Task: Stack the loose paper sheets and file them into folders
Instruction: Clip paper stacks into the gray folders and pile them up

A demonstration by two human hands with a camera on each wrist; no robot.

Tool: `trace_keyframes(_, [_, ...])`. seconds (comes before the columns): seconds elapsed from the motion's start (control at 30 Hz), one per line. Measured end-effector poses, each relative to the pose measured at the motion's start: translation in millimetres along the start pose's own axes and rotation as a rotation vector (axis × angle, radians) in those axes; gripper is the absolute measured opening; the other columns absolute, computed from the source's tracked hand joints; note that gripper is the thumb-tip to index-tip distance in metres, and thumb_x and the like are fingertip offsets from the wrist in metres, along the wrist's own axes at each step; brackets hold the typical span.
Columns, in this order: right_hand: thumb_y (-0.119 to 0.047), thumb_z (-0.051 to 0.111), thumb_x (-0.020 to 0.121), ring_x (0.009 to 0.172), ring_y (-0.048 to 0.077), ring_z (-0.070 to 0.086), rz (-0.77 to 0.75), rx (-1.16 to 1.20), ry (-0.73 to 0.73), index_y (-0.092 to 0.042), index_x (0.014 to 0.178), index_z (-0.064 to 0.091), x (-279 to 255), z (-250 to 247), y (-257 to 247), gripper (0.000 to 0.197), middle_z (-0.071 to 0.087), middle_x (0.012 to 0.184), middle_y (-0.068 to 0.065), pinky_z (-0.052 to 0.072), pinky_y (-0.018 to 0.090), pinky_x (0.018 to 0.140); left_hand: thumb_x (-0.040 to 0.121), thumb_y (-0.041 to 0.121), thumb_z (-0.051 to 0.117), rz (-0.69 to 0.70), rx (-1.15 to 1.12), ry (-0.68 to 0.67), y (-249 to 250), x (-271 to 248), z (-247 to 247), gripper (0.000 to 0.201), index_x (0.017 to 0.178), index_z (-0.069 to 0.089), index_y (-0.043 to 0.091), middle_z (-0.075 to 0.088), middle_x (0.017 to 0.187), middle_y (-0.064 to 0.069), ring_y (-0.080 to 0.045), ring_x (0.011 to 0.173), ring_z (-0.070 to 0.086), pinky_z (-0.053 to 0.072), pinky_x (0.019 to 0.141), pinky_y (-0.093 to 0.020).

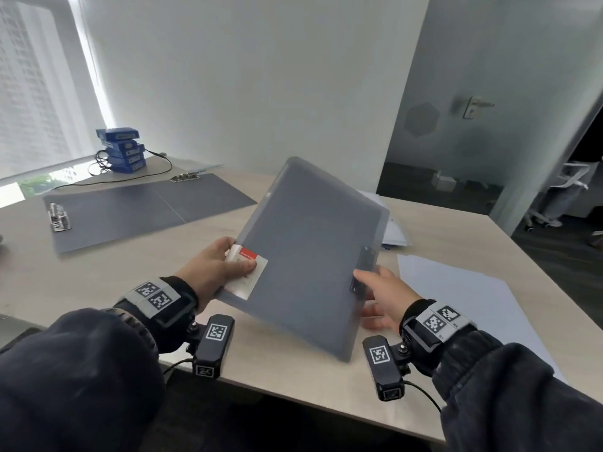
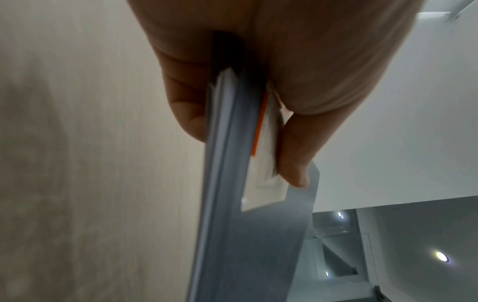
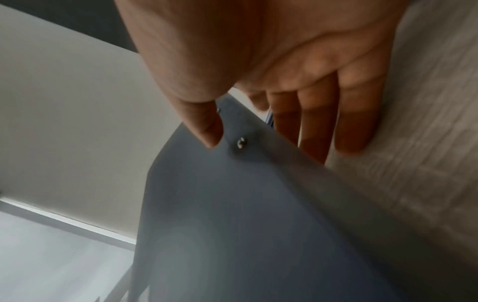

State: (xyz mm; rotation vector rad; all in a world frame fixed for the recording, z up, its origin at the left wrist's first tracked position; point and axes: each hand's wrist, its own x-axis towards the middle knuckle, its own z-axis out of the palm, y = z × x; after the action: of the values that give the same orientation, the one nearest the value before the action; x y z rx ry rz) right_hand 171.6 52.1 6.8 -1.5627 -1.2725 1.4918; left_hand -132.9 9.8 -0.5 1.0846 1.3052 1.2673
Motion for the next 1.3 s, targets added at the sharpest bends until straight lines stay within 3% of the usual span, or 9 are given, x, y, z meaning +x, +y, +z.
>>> trace_keyframes(0.17, [-0.017, 0.061, 0.093, 0.092, 0.027, 0.07, -0.087, 0.029, 0.034, -0.019, 0.123, 0.057, 18, -14, 3, 0.03, 0.071, 0.109, 0.007, 0.057, 0.043, 0.078, 0.095, 0.011, 0.068, -0.039, -0.131, 0.08, -12, 33, 45, 0.025, 0.116, 0.056, 0.014, 0.07, 0.1, -0.011, -0.026, 0.08, 0.071, 0.06, 0.061, -0.037])
trace_keyframes(0.3, [-0.014, 0.054, 0.09, 0.049, 0.021, 0.058, -0.069, -0.087, 0.133, -0.017, 0.112, 0.057, 35, -45, -1, 0.023, 0.064, 0.087, 0.01, 0.033, 0.023, 0.047, 0.097, 0.023, 0.067, -0.131, -0.164, 0.094, -25, 60, 83, 0.026, 0.12, 0.057, 0.016, 0.069, 0.104, -0.01, -0.022, 0.082, 0.069, 0.06, 0.065, -0.036])
trace_keyframes(0.5, [-0.015, 0.054, 0.089, 0.04, 0.017, 0.04, 0.032, -0.084, 0.247, -0.015, 0.093, 0.055, 72, -83, 2, 0.004, 0.052, 0.079, 0.008, 0.02, 0.017, 0.041, 0.097, 0.02, 0.064, -0.209, -0.231, 0.056, -31, 98, 125, 0.024, 0.12, 0.064, 0.014, 0.073, 0.111, -0.018, -0.036, 0.098, 0.07, 0.054, 0.096, -0.06])
trace_keyframes(0.63, [-0.012, 0.056, 0.09, 0.043, 0.015, 0.039, 0.004, 0.025, 0.328, -0.014, 0.098, 0.057, 107, -100, -2, 0.008, 0.052, 0.081, 0.008, 0.021, 0.018, 0.043, 0.084, 0.015, 0.07, -0.11, -0.202, -0.021, -29, 128, 142, 0.053, 0.134, 0.056, 0.022, 0.072, 0.121, -0.01, -0.025, 0.1, 0.071, 0.059, 0.081, -0.043])
trace_keyframes(0.73, [-0.004, 0.056, 0.09, 0.048, 0.014, 0.039, -0.031, 0.079, 0.381, -0.013, 0.092, 0.056, 134, -108, -7, 0.009, 0.052, 0.084, 0.01, 0.023, 0.019, 0.043, 0.064, 0.027, 0.084, -0.022, -0.102, -0.074, -36, 148, 147, 0.095, 0.149, 0.042, 0.023, 0.069, 0.128, 0.0, -0.019, 0.114, 0.068, 0.053, 0.098, -0.042])
trace_keyframes(0.83, [0.0, 0.056, 0.089, 0.05, 0.013, 0.039, -0.061, 0.035, 0.399, -0.012, 0.093, 0.06, 164, -113, -10, 0.014, 0.056, 0.08, 0.007, 0.025, 0.02, 0.044, 0.083, 0.012, 0.075, 0.069, 0.061, -0.104, -42, 165, 152, 0.05, 0.123, 0.058, 0.038, 0.072, 0.114, 0.015, -0.006, 0.107, 0.068, 0.052, 0.095, -0.029])
trace_keyframes(0.97, [-0.002, 0.061, 0.086, 0.054, 0.016, 0.043, -0.087, -0.117, 0.433, -0.011, 0.096, 0.065, 204, -121, -17, 0.014, 0.062, 0.082, 0.008, 0.029, 0.026, 0.048, 0.089, 0.013, 0.067, 0.222, 0.29, -0.007, -39, 190, 157, 0.039, 0.117, 0.059, 0.038, 0.068, 0.11, 0.022, 0.011, 0.098, 0.062, 0.043, 0.08, -0.009])
trace_keyframes(1.13, [-0.006, 0.065, 0.082, 0.058, 0.018, 0.048, -0.086, -0.282, 0.44, -0.01, 0.099, 0.068, 241, -131, -31, 0.018, 0.061, 0.078, 0.006, 0.032, 0.028, 0.048, 0.09, 0.021, 0.067, 0.21, 0.404, 0.098, -40, 210, 159, 0.051, 0.139, 0.055, 0.028, 0.065, 0.117, 0.017, -0.004, 0.104, 0.063, 0.045, 0.091, -0.022])
trace_keyframes(1.3, [-0.014, 0.061, 0.092, 0.06, 0.018, 0.05, -0.083, -0.247, 0.415, -0.01, 0.126, 0.061, 237, -126, -32, 0.035, 0.061, 0.088, 0.006, 0.034, 0.021, 0.038, 0.088, 0.027, 0.07, 0.184, 0.37, 0.143, -42, 212, 158, 0.066, 0.15, 0.046, 0.027, 0.06, 0.132, 0.011, -0.008, 0.113, 0.059, 0.047, 0.101, -0.026])
